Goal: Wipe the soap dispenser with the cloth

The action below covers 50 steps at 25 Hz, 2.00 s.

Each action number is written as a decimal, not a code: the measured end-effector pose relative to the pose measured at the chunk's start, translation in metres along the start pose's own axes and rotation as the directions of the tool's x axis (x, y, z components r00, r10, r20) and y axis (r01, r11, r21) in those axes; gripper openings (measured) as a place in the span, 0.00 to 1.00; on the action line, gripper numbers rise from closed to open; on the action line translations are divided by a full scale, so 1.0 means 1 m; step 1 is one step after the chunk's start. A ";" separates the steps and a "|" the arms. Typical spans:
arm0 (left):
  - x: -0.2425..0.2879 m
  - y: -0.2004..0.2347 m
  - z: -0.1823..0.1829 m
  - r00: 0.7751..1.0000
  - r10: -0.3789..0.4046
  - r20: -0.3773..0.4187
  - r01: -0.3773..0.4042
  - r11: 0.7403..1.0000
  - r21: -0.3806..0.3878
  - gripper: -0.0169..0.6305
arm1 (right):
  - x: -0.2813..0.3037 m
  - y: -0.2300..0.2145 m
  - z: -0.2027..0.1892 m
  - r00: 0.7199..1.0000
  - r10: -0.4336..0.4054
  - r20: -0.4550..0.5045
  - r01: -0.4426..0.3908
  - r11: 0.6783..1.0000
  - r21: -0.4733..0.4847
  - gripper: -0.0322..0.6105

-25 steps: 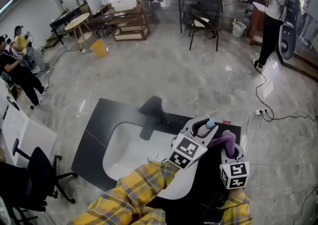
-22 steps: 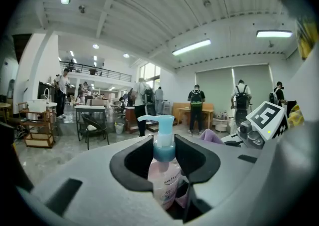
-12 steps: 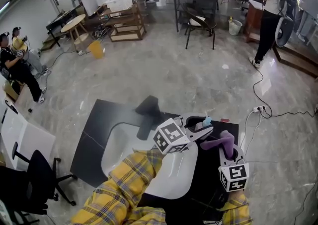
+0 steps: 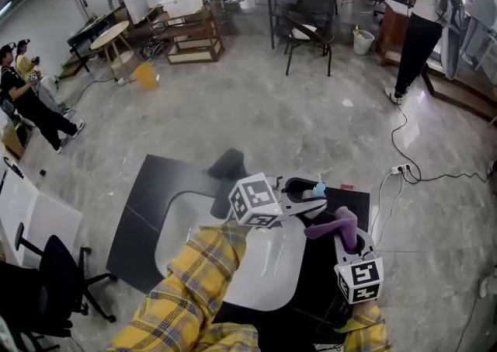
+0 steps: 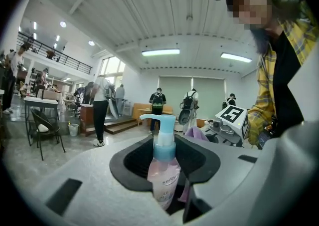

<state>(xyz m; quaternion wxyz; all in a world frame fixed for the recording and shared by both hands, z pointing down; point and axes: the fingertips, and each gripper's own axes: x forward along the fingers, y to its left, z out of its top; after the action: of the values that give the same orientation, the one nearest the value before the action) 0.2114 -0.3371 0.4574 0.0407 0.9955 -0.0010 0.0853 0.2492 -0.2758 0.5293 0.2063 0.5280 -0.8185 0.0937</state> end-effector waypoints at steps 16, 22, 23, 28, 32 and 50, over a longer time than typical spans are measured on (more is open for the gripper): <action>-0.018 0.006 0.013 0.963 0.251 0.101 -0.239 0.964 -0.118 0.38 | -0.005 -0.005 -0.003 1.000 -0.025 -0.011 0.026 0.999 0.029 0.11; -0.015 0.002 0.002 0.811 0.585 0.026 -0.580 0.809 -0.092 0.37 | -0.001 -0.009 0.001 1.000 -0.029 0.000 0.029 0.999 0.043 0.11; -0.013 0.001 0.001 0.795 0.606 0.018 -0.603 0.794 -0.076 0.37 | -0.001 -0.009 0.002 1.000 -0.028 0.002 0.028 0.999 0.044 0.11; -0.014 0.005 0.004 0.731 0.683 0.013 -0.682 0.731 -0.025 0.33 | 0.002 -0.007 0.006 1.000 -0.022 0.007 0.021 0.999 0.040 0.11; -0.016 0.006 0.007 0.742 0.670 0.019 -0.669 0.743 -0.024 0.19 | 0.002 -0.006 0.009 1.000 -0.019 0.012 0.019 0.999 0.026 0.11; -0.025 -0.001 0.006 0.980 0.200 0.017 -0.199 0.980 -0.008 0.18 | 0.022 0.018 0.079 0.988 0.152 0.033 -0.124 0.896 -0.426 0.11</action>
<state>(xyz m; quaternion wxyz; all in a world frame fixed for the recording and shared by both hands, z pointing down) 0.1879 -0.3370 0.4474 0.0350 0.9910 -0.1014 0.0799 0.2063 -0.3159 0.4688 0.2817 0.4141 -0.8609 -0.0889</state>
